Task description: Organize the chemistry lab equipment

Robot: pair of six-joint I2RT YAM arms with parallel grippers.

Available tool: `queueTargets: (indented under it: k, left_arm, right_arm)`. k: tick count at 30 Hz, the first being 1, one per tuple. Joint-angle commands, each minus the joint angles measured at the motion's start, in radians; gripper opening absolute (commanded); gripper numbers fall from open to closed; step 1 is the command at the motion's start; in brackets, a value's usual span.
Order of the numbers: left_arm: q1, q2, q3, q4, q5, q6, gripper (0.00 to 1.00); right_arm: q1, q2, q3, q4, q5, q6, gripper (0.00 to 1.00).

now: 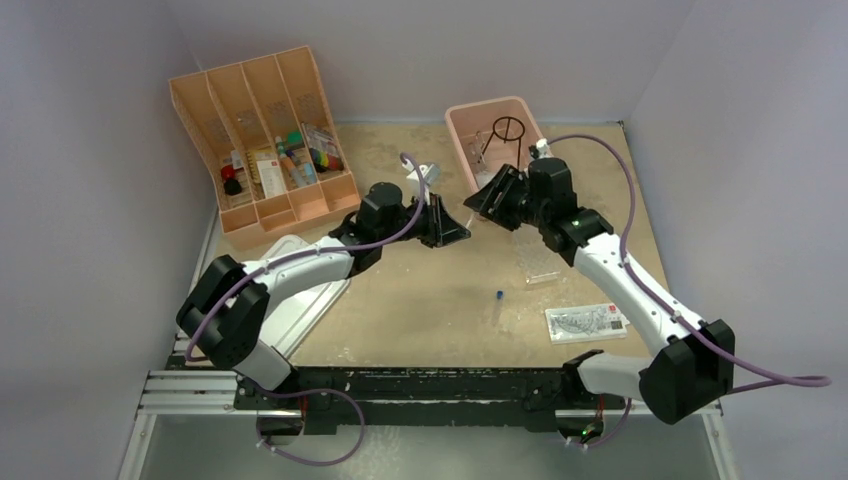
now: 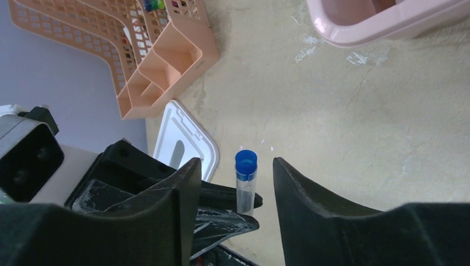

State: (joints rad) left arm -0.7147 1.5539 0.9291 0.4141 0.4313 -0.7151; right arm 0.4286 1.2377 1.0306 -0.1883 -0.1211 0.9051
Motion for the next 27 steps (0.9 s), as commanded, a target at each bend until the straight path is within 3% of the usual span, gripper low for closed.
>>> queueTargets:
  k: [1, 6, 13, 20, 27]
  left_arm:
    - [-0.002, -0.047, 0.093, -0.149, 0.041, 0.195, 0.0]
    - [-0.002, -0.082, 0.151, -0.311, 0.071, 0.349, 0.0]
    - [-0.001, -0.089, 0.187, -0.376, 0.091, 0.419, 0.0]
    - [0.0, -0.093, 0.194, -0.391, 0.092, 0.433, 0.0]
    - [-0.001, -0.109, 0.195, -0.393, 0.088, 0.437, 0.0]
  right_arm:
    - [-0.054, 0.011, 0.118, -0.111, -0.105, -0.102, 0.55]
    - [-0.081, 0.05, 0.177, -0.238, -0.241, -0.16, 0.57]
    - [-0.083, 0.077, 0.168, -0.238, -0.36, -0.128, 0.57]
    - [-0.088, 0.081, 0.163, -0.231, -0.367, -0.112, 0.43]
    - [-0.111, 0.055, 0.139, -0.222, -0.345, -0.081, 0.35]
